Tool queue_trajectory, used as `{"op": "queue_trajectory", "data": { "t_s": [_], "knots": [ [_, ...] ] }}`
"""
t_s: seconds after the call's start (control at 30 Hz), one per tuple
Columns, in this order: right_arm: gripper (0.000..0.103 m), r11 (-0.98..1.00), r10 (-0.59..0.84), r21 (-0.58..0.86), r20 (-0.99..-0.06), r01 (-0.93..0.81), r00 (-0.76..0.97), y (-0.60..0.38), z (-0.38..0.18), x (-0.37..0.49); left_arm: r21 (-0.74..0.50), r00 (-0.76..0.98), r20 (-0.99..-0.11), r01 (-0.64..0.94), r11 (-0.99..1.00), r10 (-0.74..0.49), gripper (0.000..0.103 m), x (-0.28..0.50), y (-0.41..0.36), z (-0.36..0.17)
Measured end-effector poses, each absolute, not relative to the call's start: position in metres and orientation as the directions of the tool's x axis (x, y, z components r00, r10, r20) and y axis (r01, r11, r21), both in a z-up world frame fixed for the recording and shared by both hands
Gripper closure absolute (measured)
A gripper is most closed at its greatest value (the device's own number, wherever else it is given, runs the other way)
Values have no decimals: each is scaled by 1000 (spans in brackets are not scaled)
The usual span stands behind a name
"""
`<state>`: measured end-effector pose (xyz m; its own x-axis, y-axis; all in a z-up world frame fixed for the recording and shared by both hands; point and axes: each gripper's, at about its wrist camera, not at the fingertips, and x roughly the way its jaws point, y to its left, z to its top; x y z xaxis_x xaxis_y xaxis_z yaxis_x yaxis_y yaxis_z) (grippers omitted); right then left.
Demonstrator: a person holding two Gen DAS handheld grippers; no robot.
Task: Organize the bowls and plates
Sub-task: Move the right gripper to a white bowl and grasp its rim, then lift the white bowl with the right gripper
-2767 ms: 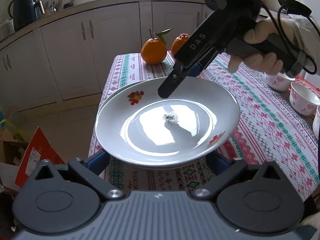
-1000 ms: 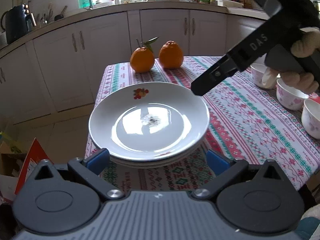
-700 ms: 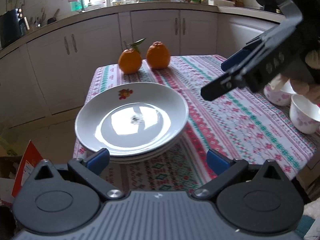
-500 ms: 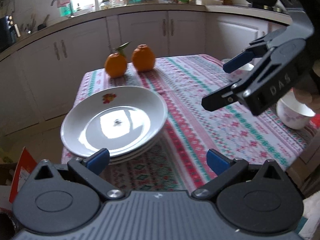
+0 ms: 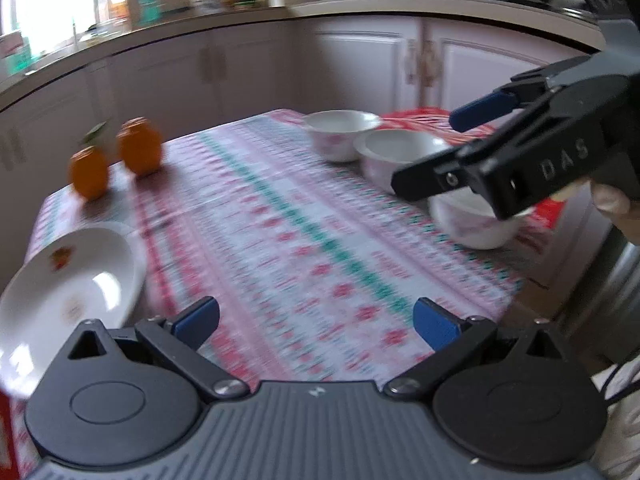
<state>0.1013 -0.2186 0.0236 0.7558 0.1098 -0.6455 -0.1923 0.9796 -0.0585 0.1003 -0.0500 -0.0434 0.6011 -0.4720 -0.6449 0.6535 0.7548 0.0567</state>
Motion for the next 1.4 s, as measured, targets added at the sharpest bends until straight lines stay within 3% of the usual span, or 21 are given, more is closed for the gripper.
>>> {"op": "queue_trajectory", "data": {
  "t_s": [0.27, 0.67, 0.73, 0.8, 1.13, 1.4],
  "knots": [
    [0, 997, 67, 18, -657, -73, 751, -280, 13, 84, 40, 473, -645, 805, 592, -600, 1, 103, -113, -48],
    [2, 977, 152, 213, -697, 0, 701, -341, -24, 80, 55, 384, -668, 879, 473, -637, 2, 110, -174, -65],
    [4, 968, 179, 249, -704, 4, 688, -347, -29, 84, 59, 381, -668, 884, 465, -639, 3, 112, -179, -65],
    [14, 962, 199, 274, -704, 3, 682, -351, -32, 87, 72, 381, -668, 888, 455, -639, 3, 111, -184, -66],
    [31, 933, 277, 358, -691, -16, 668, -363, -36, 98, 61, 375, -664, 889, 453, -647, 11, 118, -189, -66],
    [32, 917, 305, 399, -688, -8, 658, -369, -37, 101, 52, 365, -657, 895, 443, -660, 16, 117, -190, -67]
  ]
}}
